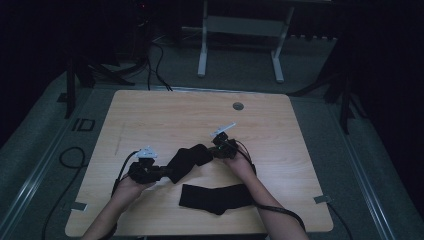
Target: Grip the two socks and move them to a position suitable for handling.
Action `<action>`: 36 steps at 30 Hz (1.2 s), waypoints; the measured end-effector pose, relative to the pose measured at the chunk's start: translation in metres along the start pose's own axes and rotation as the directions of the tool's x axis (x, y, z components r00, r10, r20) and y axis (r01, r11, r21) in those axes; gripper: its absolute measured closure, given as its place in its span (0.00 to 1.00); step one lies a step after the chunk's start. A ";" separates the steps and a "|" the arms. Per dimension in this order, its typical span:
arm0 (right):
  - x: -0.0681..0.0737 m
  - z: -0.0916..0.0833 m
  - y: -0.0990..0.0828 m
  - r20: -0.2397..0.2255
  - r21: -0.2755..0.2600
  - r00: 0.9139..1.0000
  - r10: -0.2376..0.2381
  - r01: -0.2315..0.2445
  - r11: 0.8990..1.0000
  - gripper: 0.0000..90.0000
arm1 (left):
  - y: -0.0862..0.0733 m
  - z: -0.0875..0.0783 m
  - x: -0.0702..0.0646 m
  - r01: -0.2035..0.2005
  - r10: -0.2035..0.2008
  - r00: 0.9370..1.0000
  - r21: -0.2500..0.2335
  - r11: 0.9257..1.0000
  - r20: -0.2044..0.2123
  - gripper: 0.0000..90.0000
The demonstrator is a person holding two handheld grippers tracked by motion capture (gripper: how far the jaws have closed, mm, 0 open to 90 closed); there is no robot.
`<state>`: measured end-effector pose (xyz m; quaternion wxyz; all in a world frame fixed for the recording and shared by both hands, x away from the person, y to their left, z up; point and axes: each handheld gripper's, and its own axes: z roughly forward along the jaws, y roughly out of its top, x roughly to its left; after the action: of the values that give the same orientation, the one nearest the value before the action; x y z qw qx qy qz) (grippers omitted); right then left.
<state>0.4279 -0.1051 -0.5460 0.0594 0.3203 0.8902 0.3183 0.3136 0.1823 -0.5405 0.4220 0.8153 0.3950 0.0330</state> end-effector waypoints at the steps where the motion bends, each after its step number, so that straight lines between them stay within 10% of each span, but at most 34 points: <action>1: 0.001 -0.002 -0.001 0.006 -0.005 1.000 0.002 -0.002 1.000 0.97 | 0.000 -0.001 0.000 0.000 0.000 1.000 0.001 1.000 -0.001 0.90; 10: -0.001 -0.026 -0.004 -0.017 -0.054 1.000 -0.003 0.002 0.999 0.97 | 0.002 -0.003 0.003 -0.003 0.003 1.000 0.007 1.000 0.015 0.90; 19: -0.027 -0.097 -0.051 -0.001 -0.147 0.996 0.084 -0.083 0.986 0.97 | 0.021 0.013 0.000 -0.052 0.049 0.997 0.054 0.997 0.058 0.89; 36: -0.063 -0.128 -0.112 0.041 -0.132 0.980 0.196 -0.189 0.973 0.97 | 0.052 0.063 -0.003 -0.088 0.075 0.993 0.138 0.987 0.096 0.86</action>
<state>0.3784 -0.2774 -0.5187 0.0725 0.4092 0.8308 0.3703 0.3678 0.1210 -0.5431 0.3786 0.8595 0.3431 -0.0147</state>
